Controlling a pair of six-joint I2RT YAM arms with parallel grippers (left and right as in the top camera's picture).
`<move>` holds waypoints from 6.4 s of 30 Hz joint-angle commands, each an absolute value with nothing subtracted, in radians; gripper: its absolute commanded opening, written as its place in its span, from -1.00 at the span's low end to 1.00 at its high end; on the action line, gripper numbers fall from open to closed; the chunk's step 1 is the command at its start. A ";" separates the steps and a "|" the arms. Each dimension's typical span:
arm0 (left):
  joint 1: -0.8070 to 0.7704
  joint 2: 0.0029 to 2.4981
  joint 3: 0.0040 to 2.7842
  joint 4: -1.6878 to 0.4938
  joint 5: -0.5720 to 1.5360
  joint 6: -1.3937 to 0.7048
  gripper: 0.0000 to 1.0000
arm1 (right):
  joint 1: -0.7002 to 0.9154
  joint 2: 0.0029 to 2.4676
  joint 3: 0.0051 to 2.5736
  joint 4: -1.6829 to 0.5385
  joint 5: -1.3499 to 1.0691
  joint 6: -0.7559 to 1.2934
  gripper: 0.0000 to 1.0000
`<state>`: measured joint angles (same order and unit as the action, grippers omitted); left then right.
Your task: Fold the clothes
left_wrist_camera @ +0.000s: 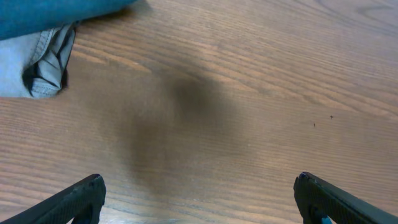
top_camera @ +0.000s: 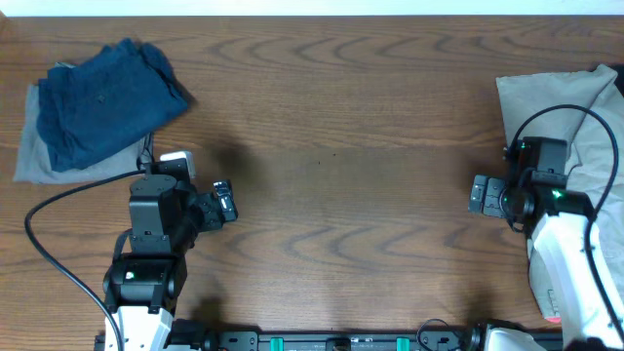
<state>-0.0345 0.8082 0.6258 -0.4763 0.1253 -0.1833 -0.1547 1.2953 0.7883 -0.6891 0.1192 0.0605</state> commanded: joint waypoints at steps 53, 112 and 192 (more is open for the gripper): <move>-0.032 0.809 0.647 -0.519 0.130 -0.188 0.96 | -0.223 1.451 1.205 -0.775 -0.263 0.133 -0.98; -0.488 1.386 0.647 -0.061 0.542 -0.523 0.96 | -0.185 1.477 1.203 -1.079 0.131 0.351 0.99; -0.523 1.103 0.788 0.225 0.523 -0.647 -0.88 | -0.231 1.478 1.199 -1.097 0.169 0.351 0.98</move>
<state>-0.5995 1.1721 0.7757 0.2478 0.5240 -0.6571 -0.2203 1.4727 1.1942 -1.1011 0.1528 0.3557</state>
